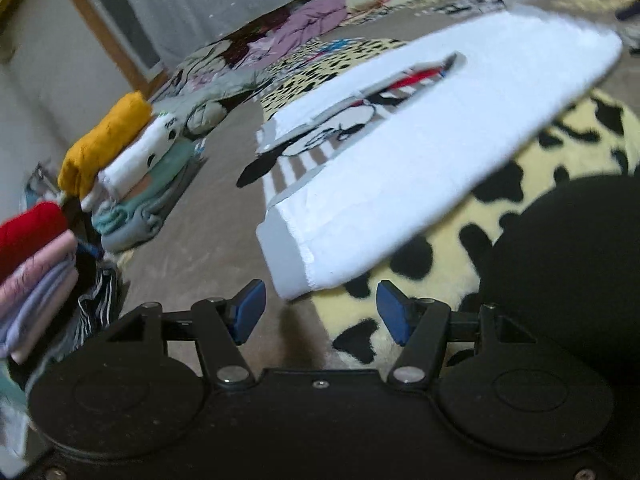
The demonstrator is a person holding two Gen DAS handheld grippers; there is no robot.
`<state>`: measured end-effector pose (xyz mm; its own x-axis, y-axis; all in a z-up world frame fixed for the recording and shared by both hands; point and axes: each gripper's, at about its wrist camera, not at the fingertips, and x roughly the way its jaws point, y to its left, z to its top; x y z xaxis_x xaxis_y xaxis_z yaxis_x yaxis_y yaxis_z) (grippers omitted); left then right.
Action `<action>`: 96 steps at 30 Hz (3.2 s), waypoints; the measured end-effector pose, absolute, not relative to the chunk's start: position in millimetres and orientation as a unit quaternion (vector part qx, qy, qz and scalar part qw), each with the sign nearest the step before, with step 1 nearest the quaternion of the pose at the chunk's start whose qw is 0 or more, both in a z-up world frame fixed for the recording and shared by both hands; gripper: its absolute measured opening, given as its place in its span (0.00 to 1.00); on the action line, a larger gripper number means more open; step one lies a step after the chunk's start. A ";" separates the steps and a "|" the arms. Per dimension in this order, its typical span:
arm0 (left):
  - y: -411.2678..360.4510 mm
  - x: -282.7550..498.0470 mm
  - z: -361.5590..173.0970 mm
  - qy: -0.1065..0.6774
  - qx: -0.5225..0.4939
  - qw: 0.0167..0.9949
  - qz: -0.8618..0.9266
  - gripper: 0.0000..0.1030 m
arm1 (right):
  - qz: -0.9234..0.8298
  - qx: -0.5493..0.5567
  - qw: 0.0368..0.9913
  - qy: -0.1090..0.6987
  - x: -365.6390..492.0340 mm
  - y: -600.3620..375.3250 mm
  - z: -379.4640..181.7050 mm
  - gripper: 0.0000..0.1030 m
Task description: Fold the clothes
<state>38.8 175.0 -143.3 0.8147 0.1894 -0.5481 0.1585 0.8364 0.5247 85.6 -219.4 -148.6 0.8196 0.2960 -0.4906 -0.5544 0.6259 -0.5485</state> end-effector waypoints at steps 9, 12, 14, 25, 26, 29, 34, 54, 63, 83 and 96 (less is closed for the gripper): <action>179.3 46.7 -141.4 0.301 0.291 0.908 -0.011 0.60 | 0.253 -0.368 0.880 0.161 95.9 -206.8 -153.1 0.47; 179.3 48.3 -140.0 0.299 0.302 0.905 -0.023 0.60 | 0.264 -0.363 0.878 0.167 98.5 -205.2 -151.5 0.31; 177.0 49.4 -139.6 0.294 0.318 0.901 -0.025 0.37 | 0.272 -0.362 0.875 0.172 99.9 -202.2 -151.4 0.22; 193.4 82.8 -99.0 0.253 0.235 0.939 -0.006 0.09 | 0.252 -0.248 0.924 0.144 138.2 -220.1 -120.1 0.10; 196.2 90.2 -94.8 0.249 0.221 0.943 -0.006 0.09 | 0.249 -0.237 0.928 0.144 144.4 -221.7 -118.1 0.10; 203.5 116.9 -83.7 0.239 0.179 0.954 0.000 0.07 | 0.243 -0.200 0.938 0.147 161.8 -224.0 -111.7 0.10; 205.0 165.7 -72.9 0.227 0.141 0.964 0.014 0.06 | 0.231 -0.156 0.948 0.157 190.5 -225.1 -108.0 0.10; 202.1 307.1 -77.9 0.245 0.113 0.961 0.059 0.05 | 0.173 -0.092 0.963 0.184 306.2 -208.3 -118.6 0.08; 203.4 338.2 -85.0 0.282 0.117 0.950 0.059 0.05 | 0.164 -0.094 0.962 0.197 331.1 -197.6 -123.3 0.08; 207.2 371.7 -104.8 0.349 0.103 0.928 0.081 0.13 | 0.150 -0.107 0.952 0.246 347.8 -188.8 -142.0 0.10; 275.4 290.1 -94.9 0.292 -0.205 0.929 0.097 0.46 | 0.138 -0.093 0.969 0.181 307.1 -192.8 -113.1 0.31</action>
<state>290.1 275.4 -94.9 0.8103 0.0604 -0.5829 -0.2998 0.8974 -0.3237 307.1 -192.8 -113.0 0.8965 0.2343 -0.3760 -0.3017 0.9444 -0.1309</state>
